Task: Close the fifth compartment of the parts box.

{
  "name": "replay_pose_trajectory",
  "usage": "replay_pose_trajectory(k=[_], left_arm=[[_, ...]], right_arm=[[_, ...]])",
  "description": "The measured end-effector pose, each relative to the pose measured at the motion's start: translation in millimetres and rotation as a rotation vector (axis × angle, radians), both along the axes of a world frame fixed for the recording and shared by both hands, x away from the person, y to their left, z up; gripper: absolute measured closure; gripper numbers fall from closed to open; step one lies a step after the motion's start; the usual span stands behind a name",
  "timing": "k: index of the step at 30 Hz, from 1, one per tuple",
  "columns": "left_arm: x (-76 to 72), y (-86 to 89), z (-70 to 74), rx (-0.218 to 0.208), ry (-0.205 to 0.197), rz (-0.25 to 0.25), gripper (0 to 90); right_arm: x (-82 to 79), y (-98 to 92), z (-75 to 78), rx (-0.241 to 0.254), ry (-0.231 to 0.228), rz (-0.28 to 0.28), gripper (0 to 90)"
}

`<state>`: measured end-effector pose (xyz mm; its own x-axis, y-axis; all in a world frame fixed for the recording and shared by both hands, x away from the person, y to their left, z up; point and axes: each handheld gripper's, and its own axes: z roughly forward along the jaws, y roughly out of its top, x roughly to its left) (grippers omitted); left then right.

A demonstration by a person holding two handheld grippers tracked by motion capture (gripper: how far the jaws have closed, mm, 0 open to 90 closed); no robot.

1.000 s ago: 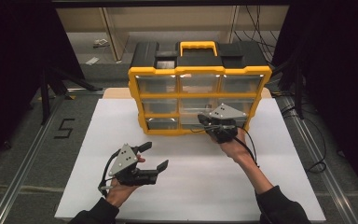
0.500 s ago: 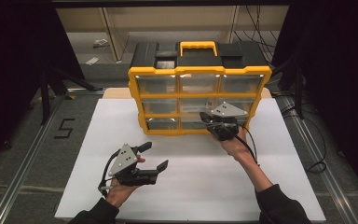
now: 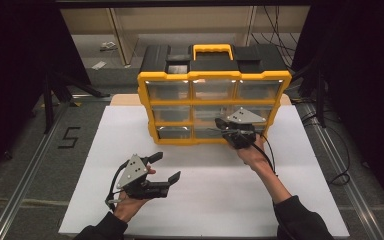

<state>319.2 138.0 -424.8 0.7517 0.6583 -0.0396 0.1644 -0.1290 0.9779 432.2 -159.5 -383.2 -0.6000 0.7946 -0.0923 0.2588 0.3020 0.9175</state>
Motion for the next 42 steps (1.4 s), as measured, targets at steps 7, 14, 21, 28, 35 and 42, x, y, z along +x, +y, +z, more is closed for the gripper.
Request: replay_pose_trajectory(k=[7, 14, 21, 28, 35, 42], left_arm=[[-0.2, 0.4, -0.1, -0.001, 0.0, 0.003, 16.7], [-0.1, 0.6, 0.0, -0.001, -0.001, 0.005, 16.7], [-0.4, 0.7, -0.1, 0.001, -0.002, 0.006, 16.8], [-0.6, 0.3, -0.1, 0.003, -0.001, 0.004, 16.9], [-0.4, 0.2, -0.2, 0.003, 0.0, 0.004, 16.9], [-0.2, 0.6, -0.1, 0.001, 0.0, 0.005, 16.9]], right_arm=[[4.7, -3.6, -1.1, 0.022, 0.001, -0.009, 90.0], [7.5, -5.5, -2.3, 0.034, -0.001, -0.015, 90.0], [9.8, -7.7, -3.3, 0.036, -0.001, -0.03, 90.0], [11.7, -8.9, -4.4, 0.04, -0.004, -0.041, 90.0], [12.9, -9.3, -4.5, 0.041, -0.006, -0.043, 90.0], [15.6, -11.5, -5.4, 0.042, -0.007, -0.053, 90.0]])
